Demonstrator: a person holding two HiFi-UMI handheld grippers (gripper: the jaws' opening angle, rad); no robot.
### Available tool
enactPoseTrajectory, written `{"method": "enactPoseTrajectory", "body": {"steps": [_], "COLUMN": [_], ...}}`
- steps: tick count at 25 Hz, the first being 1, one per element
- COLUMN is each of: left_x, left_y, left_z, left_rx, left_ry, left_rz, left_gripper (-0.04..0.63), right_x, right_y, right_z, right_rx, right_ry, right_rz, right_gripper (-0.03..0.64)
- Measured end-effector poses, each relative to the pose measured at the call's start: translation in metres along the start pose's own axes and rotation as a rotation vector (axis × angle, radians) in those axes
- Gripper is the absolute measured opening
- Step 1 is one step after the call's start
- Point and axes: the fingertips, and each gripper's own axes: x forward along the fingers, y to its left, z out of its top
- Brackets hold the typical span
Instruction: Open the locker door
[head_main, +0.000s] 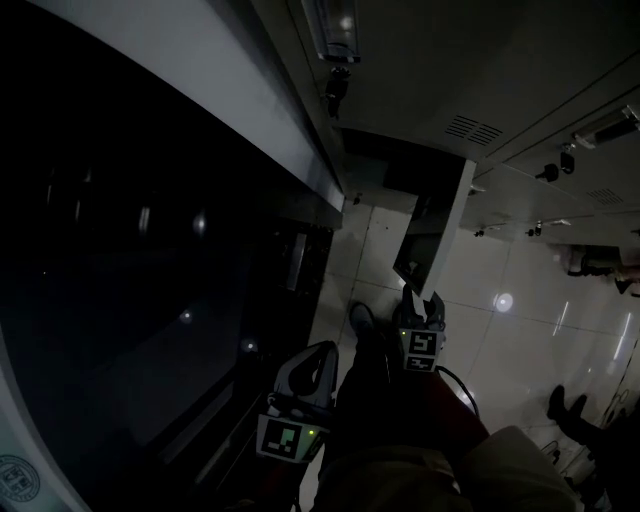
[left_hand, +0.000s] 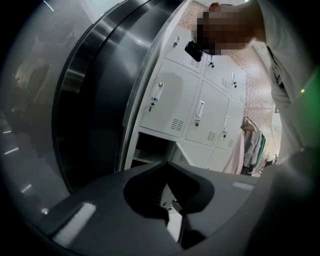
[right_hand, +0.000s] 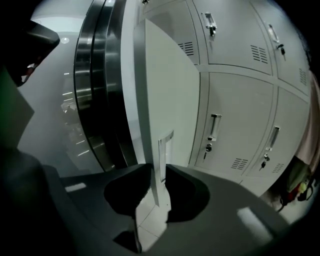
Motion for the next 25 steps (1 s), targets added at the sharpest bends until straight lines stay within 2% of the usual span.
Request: {"method": "enactPoseTrajectory", "body": {"steps": [2,4,7,10,12,15,18,19,22,25], "left_x": [0.004,0.007,0.009,0.006,0.002,-0.004,-0.005,-0.006,-0.016,-0.030], "left_y": [-0.005,-0.009,-0.015,-0.020,-0.024,-0.031,-0.039,-0.041,-0.049,-0.055], "left_z": [0.004,0.010,0.027,0.053,0.075,0.114,0.156,0.173,0.238,0.287], "left_rx": [0.001,0.007,0.013,0.023,0.031,0.044,0.057,0.066,0.116,0.152], "left_ry": [0.008,0.016,0.012,0.004,-0.002,-0.011,-0.056,-0.095,-0.285,-0.332], "left_rz": [-0.008,-0.014,-0.023,-0.029,-0.027,-0.020,-0.046,-0.060,-0.080,-0.073], "left_gripper": [0.060,0.061,0.061,0.061,0.061,0.061,0.061,0.061,0.061,0.061], "right_x": [-0.007,-0.011,-0.018,-0.048,-0.080,-0.131,-0.170,-0.182,-0.220,-0.256], "right_y": [-0.012,-0.018,-0.024,-0.022,-0.022,-0.025,-0.032,-0.033,-0.029,-0.030], "right_z": [-0.005,-0.008,-0.006,0.014,0.041,0.107,0.195,0.225,0.315,0.405], "right_rx": [0.007,0.003,0.004,0.005,0.025,0.048,0.033,0.017,-0.012,-0.036], "right_ry": [0.008,0.021,0.039,0.043,0.029,-0.034,-0.143,-0.177,-0.236,-0.398], "right_rz": [-0.008,-0.006,-0.005,0.005,0.002,-0.011,-0.019,-0.021,-0.017,-0.014], "right_gripper": [0.090,0.049,0.049,0.023,0.003,0.002,0.002,0.001,0.002,0.002]}}
